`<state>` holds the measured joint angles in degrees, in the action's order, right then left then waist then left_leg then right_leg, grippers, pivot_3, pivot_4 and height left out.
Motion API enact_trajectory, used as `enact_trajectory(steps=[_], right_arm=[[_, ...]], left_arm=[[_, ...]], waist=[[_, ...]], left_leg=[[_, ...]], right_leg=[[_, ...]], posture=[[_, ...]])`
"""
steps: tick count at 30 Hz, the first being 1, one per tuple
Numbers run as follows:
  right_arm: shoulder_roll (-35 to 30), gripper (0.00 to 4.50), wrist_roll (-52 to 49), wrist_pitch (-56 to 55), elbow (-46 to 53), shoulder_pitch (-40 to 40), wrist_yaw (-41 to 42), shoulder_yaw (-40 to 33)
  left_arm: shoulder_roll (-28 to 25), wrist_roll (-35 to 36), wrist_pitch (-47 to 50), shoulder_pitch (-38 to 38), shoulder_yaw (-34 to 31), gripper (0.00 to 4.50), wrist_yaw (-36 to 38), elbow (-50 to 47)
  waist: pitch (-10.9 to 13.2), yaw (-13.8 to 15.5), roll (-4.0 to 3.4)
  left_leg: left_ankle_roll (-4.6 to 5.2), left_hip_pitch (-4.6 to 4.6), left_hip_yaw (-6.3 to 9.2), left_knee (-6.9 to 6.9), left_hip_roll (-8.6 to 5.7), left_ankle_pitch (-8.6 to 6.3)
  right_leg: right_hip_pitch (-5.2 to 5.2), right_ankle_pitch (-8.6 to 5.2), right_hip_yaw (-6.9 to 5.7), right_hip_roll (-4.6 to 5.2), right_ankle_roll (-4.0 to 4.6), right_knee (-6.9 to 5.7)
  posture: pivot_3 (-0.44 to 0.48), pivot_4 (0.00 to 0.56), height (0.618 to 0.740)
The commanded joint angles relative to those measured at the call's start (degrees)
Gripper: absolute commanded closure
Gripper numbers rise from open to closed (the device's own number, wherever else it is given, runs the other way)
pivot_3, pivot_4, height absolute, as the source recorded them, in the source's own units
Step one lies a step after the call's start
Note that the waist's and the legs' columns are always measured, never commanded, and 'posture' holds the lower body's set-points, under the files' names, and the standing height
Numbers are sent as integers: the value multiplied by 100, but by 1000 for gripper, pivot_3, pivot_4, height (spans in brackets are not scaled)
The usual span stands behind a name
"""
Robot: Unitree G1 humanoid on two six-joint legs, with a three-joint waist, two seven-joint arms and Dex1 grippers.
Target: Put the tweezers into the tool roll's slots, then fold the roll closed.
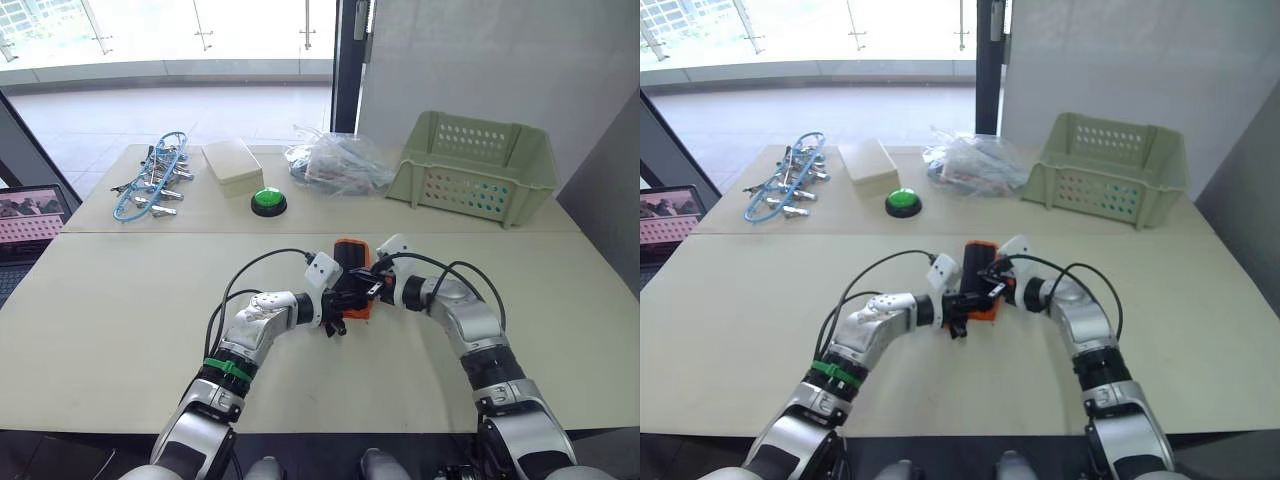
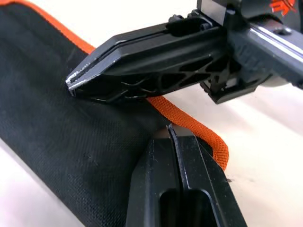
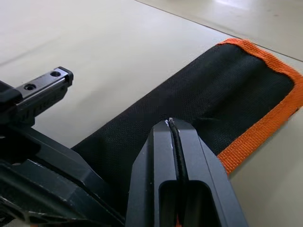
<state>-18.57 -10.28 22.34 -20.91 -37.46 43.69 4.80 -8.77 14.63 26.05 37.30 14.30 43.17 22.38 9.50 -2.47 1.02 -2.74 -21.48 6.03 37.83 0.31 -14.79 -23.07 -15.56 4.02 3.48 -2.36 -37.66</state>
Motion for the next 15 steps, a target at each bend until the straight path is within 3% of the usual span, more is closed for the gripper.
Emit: enact_trajectory(steps=[1,6,15], right_arm=[[80,4500,-4,-255,-121,-62,-21,-48],[288,4500,108,-587,-737,-177,-68,34],[652,4500,698,-1579,-3292,-1199,-815,76]], left_arm=[[-107,-417,33,-244,281,4483,5,360],[-173,-543,192,-271,321,4483,45,426],[-235,-550,411,-473,276,4483,101,161]], waist=[[0,-1,0],[-2,-31,1],[-31,-148,3]], left_leg=[[0,0,0,0,0,0],[2,38,0,-2,1,-1],[6,118,-2,-16,4,-4]], right_leg=[[1,0,0,0,0,0],[37,-1,0,-2,-1,3],[111,-3,2,-6,-4,10]], posture=[[0,150,740],[0,150,740],[0,150,740]])
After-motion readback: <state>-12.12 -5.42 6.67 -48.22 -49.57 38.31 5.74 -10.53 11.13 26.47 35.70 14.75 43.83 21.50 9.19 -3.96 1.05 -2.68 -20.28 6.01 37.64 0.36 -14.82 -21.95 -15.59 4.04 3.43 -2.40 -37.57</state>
